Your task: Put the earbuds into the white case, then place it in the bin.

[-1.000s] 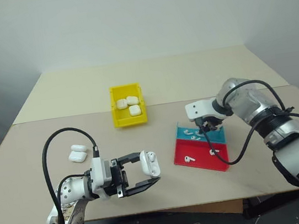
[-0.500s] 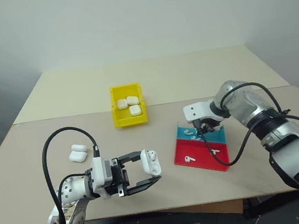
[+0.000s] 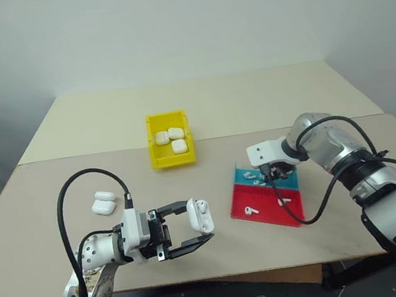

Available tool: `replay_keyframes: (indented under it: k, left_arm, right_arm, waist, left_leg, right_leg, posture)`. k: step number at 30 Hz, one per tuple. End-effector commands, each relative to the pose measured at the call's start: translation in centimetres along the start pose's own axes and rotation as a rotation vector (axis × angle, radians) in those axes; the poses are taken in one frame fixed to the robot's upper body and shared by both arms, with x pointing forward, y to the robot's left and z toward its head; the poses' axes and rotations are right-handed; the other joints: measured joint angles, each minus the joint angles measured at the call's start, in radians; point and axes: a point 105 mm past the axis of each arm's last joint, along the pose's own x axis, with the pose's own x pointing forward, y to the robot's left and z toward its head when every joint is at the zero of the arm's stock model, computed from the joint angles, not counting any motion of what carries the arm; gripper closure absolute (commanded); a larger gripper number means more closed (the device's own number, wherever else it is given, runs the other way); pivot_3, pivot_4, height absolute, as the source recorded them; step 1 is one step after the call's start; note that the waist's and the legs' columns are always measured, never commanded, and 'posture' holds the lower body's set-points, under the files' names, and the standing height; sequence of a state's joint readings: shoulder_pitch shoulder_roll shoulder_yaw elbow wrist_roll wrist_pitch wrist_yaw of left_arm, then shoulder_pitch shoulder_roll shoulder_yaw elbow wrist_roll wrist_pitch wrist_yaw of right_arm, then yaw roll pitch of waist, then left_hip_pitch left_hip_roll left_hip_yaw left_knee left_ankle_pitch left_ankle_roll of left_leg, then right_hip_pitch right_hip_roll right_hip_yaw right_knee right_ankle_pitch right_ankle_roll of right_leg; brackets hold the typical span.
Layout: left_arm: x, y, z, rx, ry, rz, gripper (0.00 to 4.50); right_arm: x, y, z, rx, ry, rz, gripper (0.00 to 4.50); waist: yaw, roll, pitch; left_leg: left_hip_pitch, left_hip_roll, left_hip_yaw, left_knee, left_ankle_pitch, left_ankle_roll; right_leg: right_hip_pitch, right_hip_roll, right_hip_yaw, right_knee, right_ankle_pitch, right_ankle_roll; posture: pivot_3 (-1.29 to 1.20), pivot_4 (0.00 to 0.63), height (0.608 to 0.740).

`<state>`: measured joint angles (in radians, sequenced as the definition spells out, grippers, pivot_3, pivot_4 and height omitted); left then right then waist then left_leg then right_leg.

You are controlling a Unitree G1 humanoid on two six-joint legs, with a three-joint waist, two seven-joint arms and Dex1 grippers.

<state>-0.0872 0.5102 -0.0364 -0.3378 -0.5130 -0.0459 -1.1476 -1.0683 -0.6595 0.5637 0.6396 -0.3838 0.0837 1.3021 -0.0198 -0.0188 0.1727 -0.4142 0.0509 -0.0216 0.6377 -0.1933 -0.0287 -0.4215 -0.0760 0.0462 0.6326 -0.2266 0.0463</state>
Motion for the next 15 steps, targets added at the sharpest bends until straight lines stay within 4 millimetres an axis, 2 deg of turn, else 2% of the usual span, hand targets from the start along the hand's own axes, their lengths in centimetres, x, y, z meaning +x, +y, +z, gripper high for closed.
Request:
replay_keyframes:
  k: [1,15]
  left_arm:
    - [0.4,0.1,0.9,0.045,-0.029,-0.013,1.73]
    - [0.4,0.1,0.8,0.047,-0.028,-0.009,1.73]
  right_arm:
    - [-1.1,-0.8,-0.4,-0.02,0.004,-0.052,2.64]
    - [-1.3,-1.1,0.9,-0.045,-0.037,-0.035,2.64]
  waist:
    - [-0.001,0.0,0.0]
    - [-0.002,0.0,0.0]
  left_leg:
    - [0.0,0.0,0.0,0.0,0.0,0.0]
    - [0.0,0.0,0.0,0.0,0.0,0.0]
  right_leg:
    - [0.0,0.0,0.0,0.0,0.0,0.0]
    - [0.0,0.0,0.0,0.0,0.0,0.0]
  posture:
    - [0.0,0.15,0.74]
    - [0.0,0.15,0.74]
